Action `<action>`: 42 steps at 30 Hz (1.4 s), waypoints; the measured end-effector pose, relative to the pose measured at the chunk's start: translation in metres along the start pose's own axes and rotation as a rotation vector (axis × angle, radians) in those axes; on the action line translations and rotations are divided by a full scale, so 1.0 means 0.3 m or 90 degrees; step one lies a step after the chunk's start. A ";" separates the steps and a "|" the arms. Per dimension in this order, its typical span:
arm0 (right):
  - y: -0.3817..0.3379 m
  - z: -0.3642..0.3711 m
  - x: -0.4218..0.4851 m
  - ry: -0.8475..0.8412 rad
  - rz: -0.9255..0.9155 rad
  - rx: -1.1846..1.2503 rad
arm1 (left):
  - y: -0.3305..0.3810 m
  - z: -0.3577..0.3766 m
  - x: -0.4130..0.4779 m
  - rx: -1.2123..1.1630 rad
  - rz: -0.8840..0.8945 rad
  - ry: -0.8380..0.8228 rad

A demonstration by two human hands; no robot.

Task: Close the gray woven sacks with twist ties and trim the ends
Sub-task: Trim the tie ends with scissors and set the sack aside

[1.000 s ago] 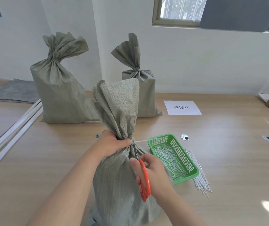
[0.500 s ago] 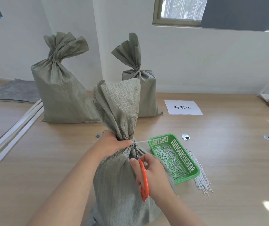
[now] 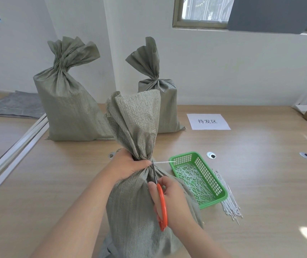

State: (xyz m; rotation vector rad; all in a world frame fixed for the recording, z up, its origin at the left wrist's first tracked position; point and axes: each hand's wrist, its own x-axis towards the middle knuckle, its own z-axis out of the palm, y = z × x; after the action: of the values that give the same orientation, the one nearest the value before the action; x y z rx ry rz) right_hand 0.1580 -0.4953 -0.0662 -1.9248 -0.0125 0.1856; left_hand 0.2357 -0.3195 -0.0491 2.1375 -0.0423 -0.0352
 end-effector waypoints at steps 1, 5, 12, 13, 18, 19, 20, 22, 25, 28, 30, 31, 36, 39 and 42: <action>0.006 0.008 -0.001 0.004 -0.003 -0.009 | 0.001 -0.001 -0.002 -0.007 0.000 0.000; 0.019 0.024 -0.008 0.031 -0.032 -0.071 | 0.002 -0.005 -0.013 -0.027 -0.009 -0.001; 0.026 0.024 -0.021 0.048 -0.030 -0.037 | 0.008 -0.009 -0.028 -0.022 -0.012 -0.009; 0.030 0.023 -0.018 0.047 -0.020 -0.019 | 0.009 -0.010 -0.031 -0.026 -0.015 -0.004; 0.058 -0.045 0.013 0.057 -0.006 -0.032 | 0.005 -0.013 -0.039 -0.048 -0.019 -0.008; 0.066 -0.073 0.024 0.063 -0.006 -0.053 | 0.006 -0.013 -0.039 -0.051 -0.023 -0.010; 0.077 -0.104 0.037 0.070 -0.002 -0.074 | 0.003 -0.014 -0.036 -0.051 -0.029 -0.010; 0.109 -0.166 0.062 0.082 0.010 -0.114 | -0.004 -0.016 -0.030 -0.046 -0.035 -0.010; 0.182 -0.254 0.090 0.098 0.025 -0.239 | -0.002 -0.014 -0.030 -0.042 -0.037 -0.013; 0.292 -0.316 0.108 0.112 0.056 -0.369 | -0.002 -0.014 -0.031 -0.035 -0.036 -0.003; 0.369 -0.336 0.110 0.098 0.083 -0.428 | -0.006 -0.016 -0.033 -0.029 -0.045 0.003; 0.406 -0.342 0.107 0.089 0.090 -0.461 | -0.009 -0.016 -0.032 -0.034 -0.047 0.006; 0.549 -0.348 0.068 0.045 0.122 -0.568 | -0.012 -0.016 -0.032 -0.036 -0.045 0.005; 0.646 -0.334 0.056 0.008 0.176 -0.578 | -0.020 -0.012 -0.030 -0.016 -0.036 0.003; 0.732 -0.318 0.035 -0.044 0.218 -0.551 | -0.027 -0.011 -0.034 -0.006 -0.029 0.012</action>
State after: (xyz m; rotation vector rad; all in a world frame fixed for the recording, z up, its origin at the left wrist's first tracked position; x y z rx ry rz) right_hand 0.1636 -0.6608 -0.2394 -2.7740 0.2254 0.5419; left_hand 0.2257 -0.3119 -0.0542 2.1296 0.0179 -0.0412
